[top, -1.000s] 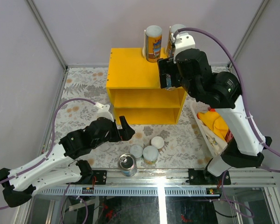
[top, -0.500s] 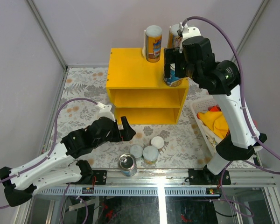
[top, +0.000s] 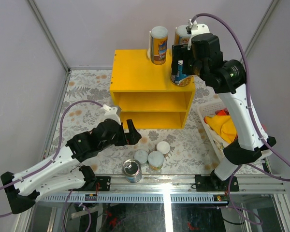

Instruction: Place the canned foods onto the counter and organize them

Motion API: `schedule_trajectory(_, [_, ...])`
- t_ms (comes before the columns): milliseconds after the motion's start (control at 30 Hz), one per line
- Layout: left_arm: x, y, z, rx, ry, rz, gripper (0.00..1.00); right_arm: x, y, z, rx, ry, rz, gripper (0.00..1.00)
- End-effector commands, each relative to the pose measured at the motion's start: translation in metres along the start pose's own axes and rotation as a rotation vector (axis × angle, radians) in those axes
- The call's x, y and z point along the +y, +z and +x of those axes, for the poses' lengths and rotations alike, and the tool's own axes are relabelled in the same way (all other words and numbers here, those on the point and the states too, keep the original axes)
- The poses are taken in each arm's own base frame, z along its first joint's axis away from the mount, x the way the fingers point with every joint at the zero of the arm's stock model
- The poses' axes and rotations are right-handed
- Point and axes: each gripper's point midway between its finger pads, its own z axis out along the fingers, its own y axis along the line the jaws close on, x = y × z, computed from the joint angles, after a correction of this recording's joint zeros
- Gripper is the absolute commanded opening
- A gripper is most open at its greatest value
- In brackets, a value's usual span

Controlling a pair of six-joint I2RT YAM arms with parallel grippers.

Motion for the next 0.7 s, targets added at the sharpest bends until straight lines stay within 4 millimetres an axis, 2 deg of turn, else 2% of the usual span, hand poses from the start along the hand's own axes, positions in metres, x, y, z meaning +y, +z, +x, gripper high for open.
schedule_trajectory(0, [-0.009, 0.004, -0.009, -0.023, 0.01, 0.048, 1.0, 0.006, 0.014, -0.017, -0.06, 0.003, -0.031, 0.44])
schedule_trajectory(333, [-0.007, 0.008, -0.013, -0.023, 0.007, 0.049, 1.0, -0.003, 0.028, -0.009, -0.034, -0.029, 0.013, 0.5])
schedule_trajectory(667, [-0.006, 0.007, -0.015, -0.031, -0.006, 0.054, 1.0, 0.0, 0.017, -0.01, -0.044, -0.02, -0.028, 0.73])
